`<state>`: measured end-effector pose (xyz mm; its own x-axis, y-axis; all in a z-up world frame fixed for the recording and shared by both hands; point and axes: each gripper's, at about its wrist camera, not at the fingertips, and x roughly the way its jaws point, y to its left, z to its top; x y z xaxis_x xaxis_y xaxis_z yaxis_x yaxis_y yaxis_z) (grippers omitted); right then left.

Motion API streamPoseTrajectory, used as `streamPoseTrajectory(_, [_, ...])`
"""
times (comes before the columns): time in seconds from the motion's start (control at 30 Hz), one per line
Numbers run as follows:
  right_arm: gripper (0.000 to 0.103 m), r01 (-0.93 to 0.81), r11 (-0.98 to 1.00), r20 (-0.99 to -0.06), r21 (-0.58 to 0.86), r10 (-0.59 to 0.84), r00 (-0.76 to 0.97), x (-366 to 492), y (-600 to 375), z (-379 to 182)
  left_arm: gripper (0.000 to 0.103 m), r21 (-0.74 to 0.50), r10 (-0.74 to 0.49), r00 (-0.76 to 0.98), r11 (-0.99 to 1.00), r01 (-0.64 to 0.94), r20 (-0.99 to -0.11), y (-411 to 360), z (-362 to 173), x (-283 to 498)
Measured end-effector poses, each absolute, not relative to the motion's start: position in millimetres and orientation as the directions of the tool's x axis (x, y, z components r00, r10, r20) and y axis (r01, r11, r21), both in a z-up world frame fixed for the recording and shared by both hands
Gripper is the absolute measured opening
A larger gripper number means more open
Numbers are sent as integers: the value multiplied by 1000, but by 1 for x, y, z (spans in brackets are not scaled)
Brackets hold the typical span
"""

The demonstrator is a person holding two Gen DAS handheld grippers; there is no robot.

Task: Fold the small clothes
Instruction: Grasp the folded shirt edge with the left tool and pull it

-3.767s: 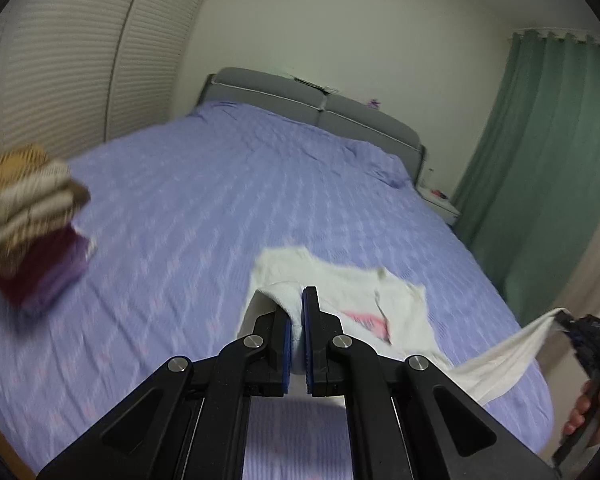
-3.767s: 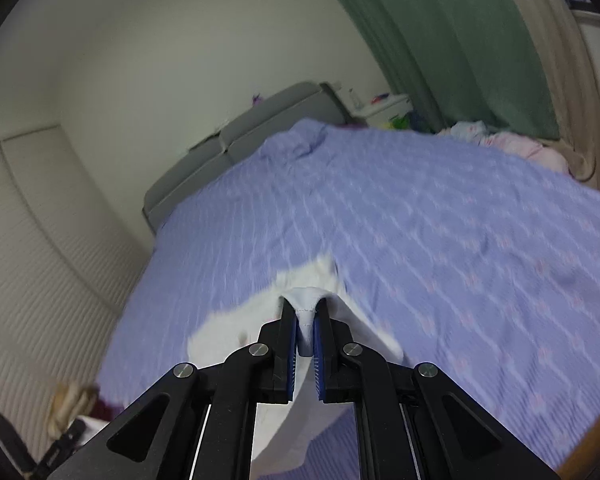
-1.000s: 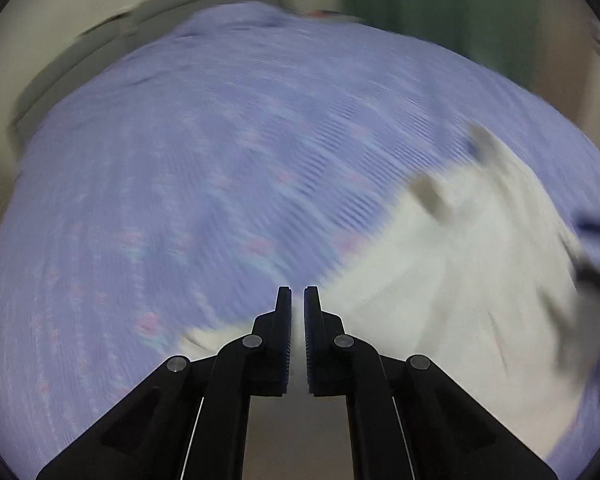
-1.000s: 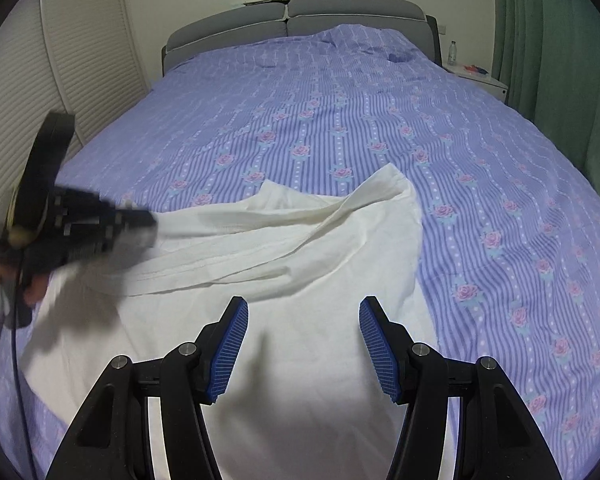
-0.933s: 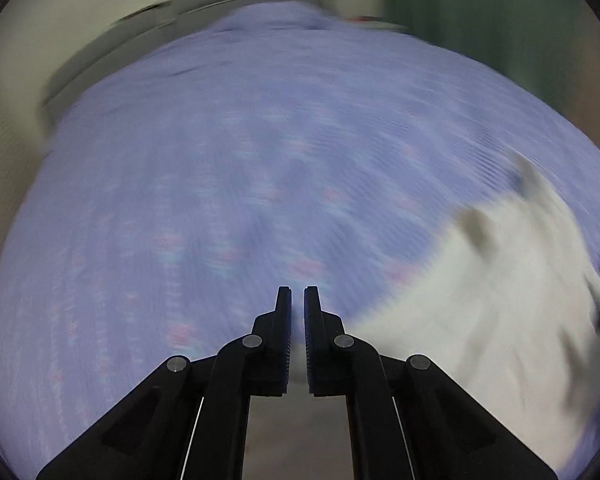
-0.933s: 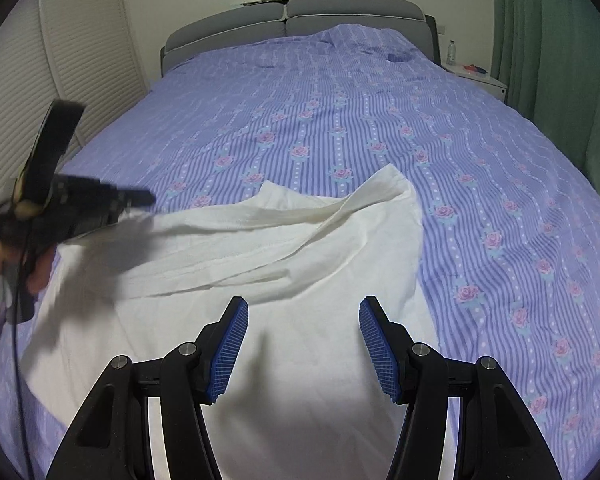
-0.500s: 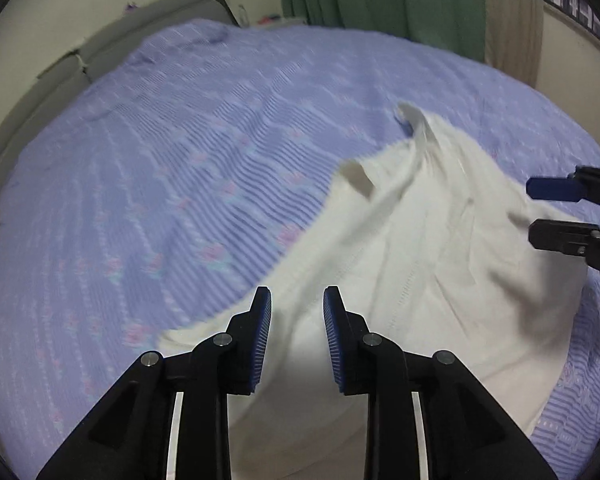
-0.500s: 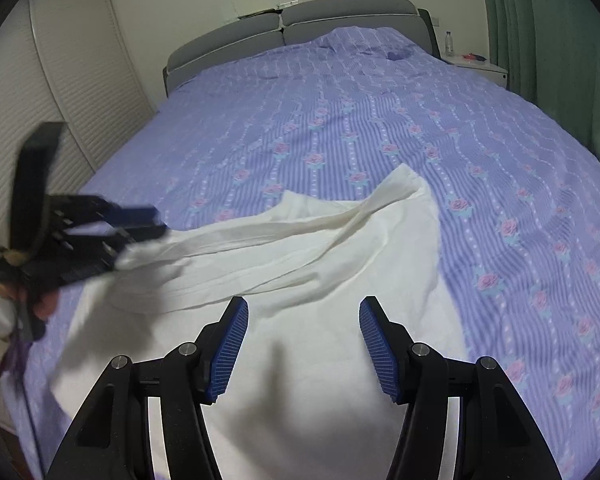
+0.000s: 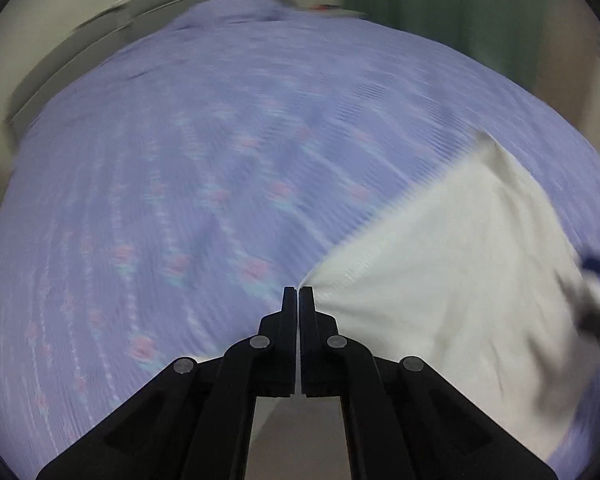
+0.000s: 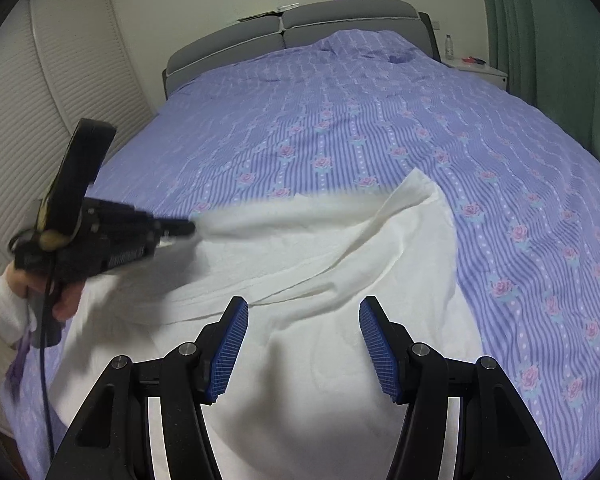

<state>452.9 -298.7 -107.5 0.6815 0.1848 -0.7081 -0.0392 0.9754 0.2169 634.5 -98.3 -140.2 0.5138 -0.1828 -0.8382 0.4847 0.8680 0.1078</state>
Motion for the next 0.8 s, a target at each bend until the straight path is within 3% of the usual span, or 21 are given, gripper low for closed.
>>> streamPoseTrajectory(0.1, [59,-22,974,-707,224,178,684,452,-303,-108,6,144,-90,560,922,360,-824,-86,-139,652])
streamPoseTrajectory(0.2, [59,-8,975,-712,223,168,681,451,-307,-109,11,135,-96,611,937,321,-786,-66,-120,647])
streamPoseTrajectory(0.43, [59,-7,965,-701,261,195,686,444,-310,-106,29,192,-261,623,804,564,-737,-49,-99,551])
streamPoseTrajectory(0.6, [59,-40,964,-696,262,218,684,435,-291,-103,29,234,-298,533,657,716,-792,-57,-130,500])
streamPoseTrajectory(0.7, [59,-54,963,-698,263,228,678,430,-282,-105,29,301,-290,543,587,751,-788,-72,-145,480])
streamPoseTrajectory(0.8, [59,-59,964,-707,258,231,668,428,-276,-108,29,286,-272,497,558,779,-824,-83,-162,485])
